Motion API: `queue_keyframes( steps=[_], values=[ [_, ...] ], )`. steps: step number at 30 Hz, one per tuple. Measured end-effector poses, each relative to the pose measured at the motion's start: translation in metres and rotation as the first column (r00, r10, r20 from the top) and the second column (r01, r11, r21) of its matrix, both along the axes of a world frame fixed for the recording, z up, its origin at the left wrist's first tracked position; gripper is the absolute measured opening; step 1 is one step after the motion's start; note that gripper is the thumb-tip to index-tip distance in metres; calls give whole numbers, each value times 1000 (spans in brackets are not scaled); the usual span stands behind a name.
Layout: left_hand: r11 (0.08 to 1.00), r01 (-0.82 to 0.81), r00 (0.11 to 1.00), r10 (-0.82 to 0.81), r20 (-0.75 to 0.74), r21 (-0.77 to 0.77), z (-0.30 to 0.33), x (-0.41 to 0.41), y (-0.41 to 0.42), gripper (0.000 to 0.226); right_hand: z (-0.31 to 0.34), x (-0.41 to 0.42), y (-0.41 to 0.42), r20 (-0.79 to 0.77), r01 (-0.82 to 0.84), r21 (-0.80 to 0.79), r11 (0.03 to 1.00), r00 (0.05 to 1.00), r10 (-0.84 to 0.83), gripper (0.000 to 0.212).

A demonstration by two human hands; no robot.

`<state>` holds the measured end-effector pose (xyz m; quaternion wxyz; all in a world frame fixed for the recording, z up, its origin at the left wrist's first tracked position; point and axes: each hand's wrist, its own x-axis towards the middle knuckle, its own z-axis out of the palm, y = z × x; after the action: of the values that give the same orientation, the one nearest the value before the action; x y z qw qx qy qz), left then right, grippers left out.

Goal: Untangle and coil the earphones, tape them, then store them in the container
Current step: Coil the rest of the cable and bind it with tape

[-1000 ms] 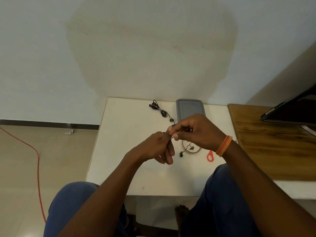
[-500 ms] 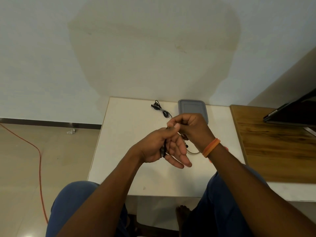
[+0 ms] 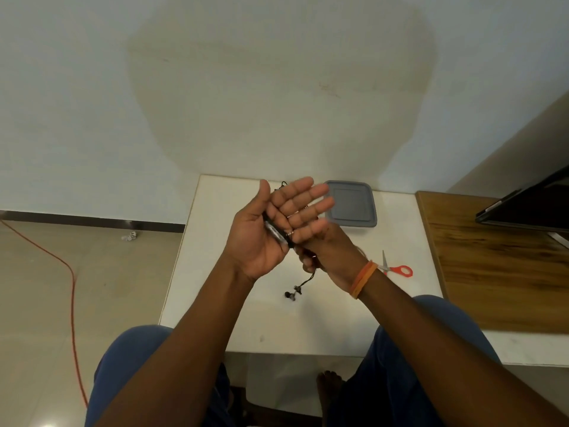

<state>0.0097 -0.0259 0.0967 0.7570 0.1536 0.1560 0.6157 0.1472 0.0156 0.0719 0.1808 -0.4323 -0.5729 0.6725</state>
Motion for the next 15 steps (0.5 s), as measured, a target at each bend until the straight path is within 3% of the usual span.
queue_keyframes(
  steps=[3,7,9,10,12,15],
  values=[
    [996,-87,996,87,31,-6,-5,-5,4,64,5,-1,-10,-21,-65,-22,998,998,64,17],
    [964,-244,959,225,-173,-101,-15,-10,8,58,8,-3,-17,90,-79,-15,997,993,80,26],
    [940,-312,903,248,-351,-137,-16,-10,9,54,8,-1,-15,159,-123,28,992,980,117,24],
    [933,-330,849,226,-477,-144,-18,-7,9,52,9,0,-14,192,-143,65,988,973,129,23],
    [945,-309,660,128,-740,-112,-20,2,8,53,11,4,-10,285,-217,147,965,944,168,18],
    [984,-178,351,54,-935,-10,-30,12,5,49,15,10,-4,438,-394,190,899,854,281,7]
  ],
)
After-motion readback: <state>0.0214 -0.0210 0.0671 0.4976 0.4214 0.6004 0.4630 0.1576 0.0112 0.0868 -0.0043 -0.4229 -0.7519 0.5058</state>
